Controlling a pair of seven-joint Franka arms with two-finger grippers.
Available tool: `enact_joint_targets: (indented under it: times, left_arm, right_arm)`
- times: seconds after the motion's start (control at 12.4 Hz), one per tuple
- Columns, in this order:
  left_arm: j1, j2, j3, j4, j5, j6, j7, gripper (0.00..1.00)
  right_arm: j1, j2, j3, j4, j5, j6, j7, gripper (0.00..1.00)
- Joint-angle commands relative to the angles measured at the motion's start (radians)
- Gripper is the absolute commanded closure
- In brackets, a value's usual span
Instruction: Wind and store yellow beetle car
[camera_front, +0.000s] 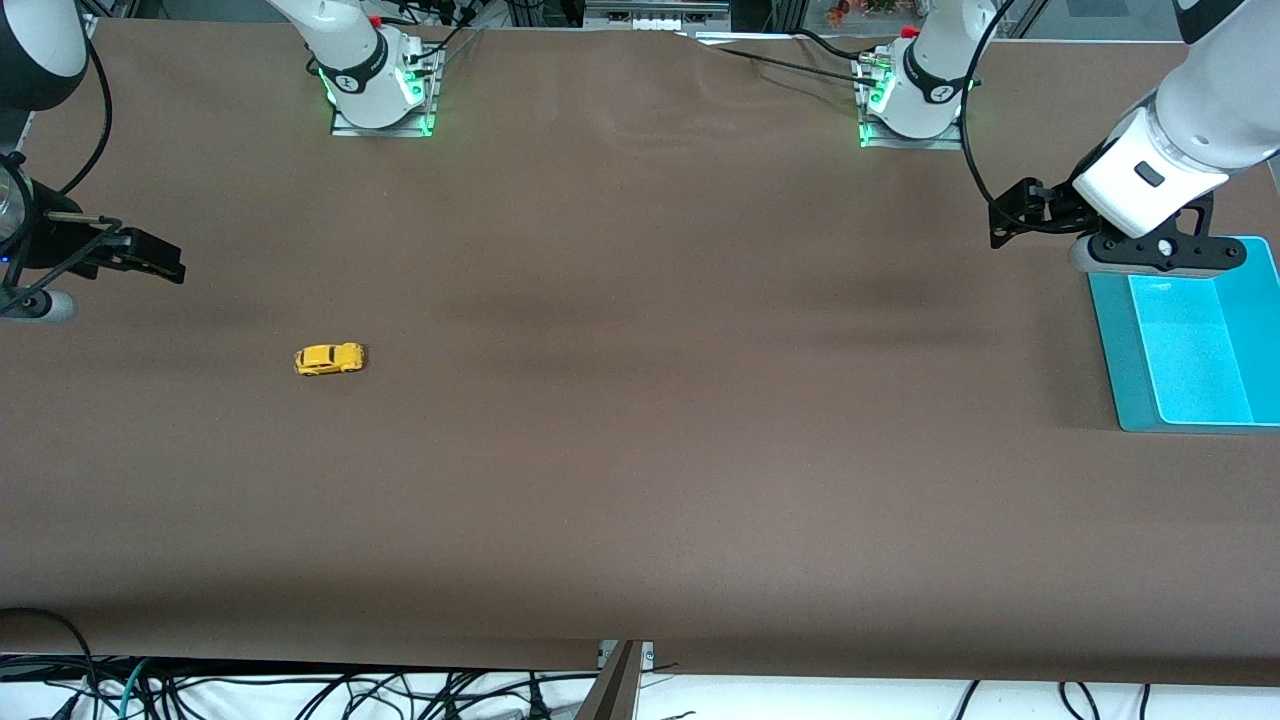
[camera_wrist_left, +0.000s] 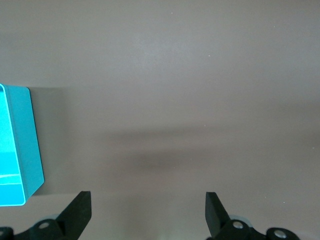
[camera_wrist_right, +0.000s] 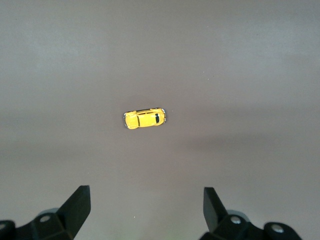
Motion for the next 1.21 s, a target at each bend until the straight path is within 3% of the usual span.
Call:
enact_joint_targets:
  times: [0.0, 1.13]
  left_arm:
    - [0.002, 0.010, -0.003, 0.029, -0.010, -0.022, -0.008, 0.00]
    - [0.016, 0.014, 0.005, 0.031, -0.010, -0.022, 0.002, 0.00]
  right_arm:
    - [-0.003, 0.007, 0.006, 0.018, -0.010, -0.012, 0.001, 0.00]
    - [-0.008, 0.009, 0.004, 0.019, -0.002, -0.008, -0.002, 0.00]
